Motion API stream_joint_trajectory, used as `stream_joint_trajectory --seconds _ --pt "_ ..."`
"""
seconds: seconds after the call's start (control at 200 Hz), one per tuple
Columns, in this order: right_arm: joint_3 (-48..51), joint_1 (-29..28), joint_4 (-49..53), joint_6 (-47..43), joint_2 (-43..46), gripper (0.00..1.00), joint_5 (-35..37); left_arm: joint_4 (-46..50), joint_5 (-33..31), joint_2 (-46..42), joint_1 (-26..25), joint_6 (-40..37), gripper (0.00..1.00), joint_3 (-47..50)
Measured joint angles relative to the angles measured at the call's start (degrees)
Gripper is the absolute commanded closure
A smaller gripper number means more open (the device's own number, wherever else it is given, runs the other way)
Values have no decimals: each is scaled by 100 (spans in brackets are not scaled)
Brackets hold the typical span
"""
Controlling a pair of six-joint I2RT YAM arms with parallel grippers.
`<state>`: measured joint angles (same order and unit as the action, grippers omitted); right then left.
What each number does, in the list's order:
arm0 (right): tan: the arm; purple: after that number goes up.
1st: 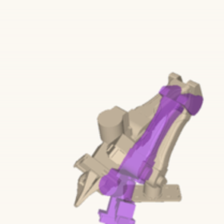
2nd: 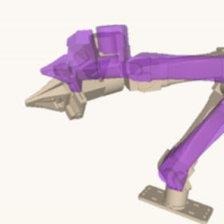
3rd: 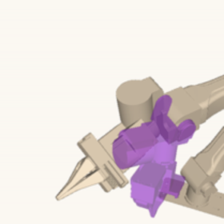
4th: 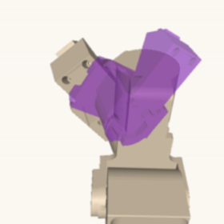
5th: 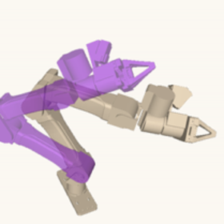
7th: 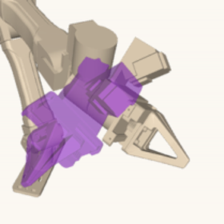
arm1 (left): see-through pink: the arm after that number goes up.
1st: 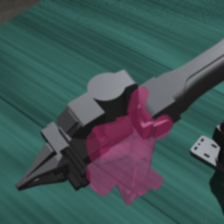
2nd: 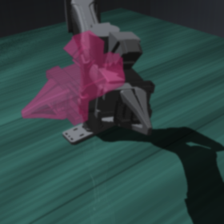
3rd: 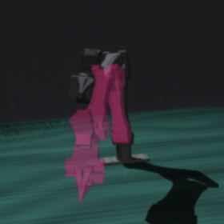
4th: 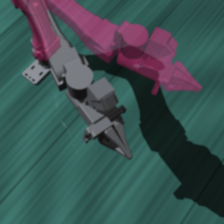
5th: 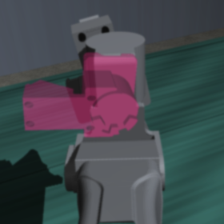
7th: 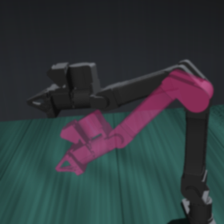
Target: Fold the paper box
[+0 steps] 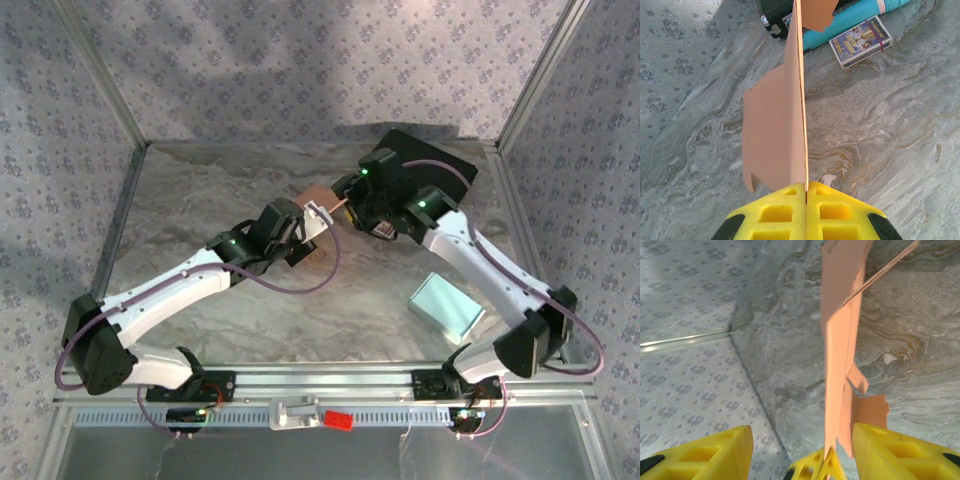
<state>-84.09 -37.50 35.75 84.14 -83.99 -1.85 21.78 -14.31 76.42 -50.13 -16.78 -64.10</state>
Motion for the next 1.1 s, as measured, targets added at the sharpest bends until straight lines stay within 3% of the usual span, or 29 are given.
stream_joint_trajectory --seconds 0.26,0.535,0.849,0.994,1.099 --pt "-407 -92 61 201 -761 57 -66 81 20 55 0 39 100 -35" --pt "-560 -151 487 328 -905 73 -94 81 20 107 31 39 100 -133" --pt "-629 -92 654 315 -1043 85 -188 114 22 181 31 37 100 -166" --pt "-669 -61 667 286 -1067 85 -240 120 22 181 35 39 100 -166" --pt "-693 -35 695 269 -1088 79 -284 120 37 181 52 39 100 -166"
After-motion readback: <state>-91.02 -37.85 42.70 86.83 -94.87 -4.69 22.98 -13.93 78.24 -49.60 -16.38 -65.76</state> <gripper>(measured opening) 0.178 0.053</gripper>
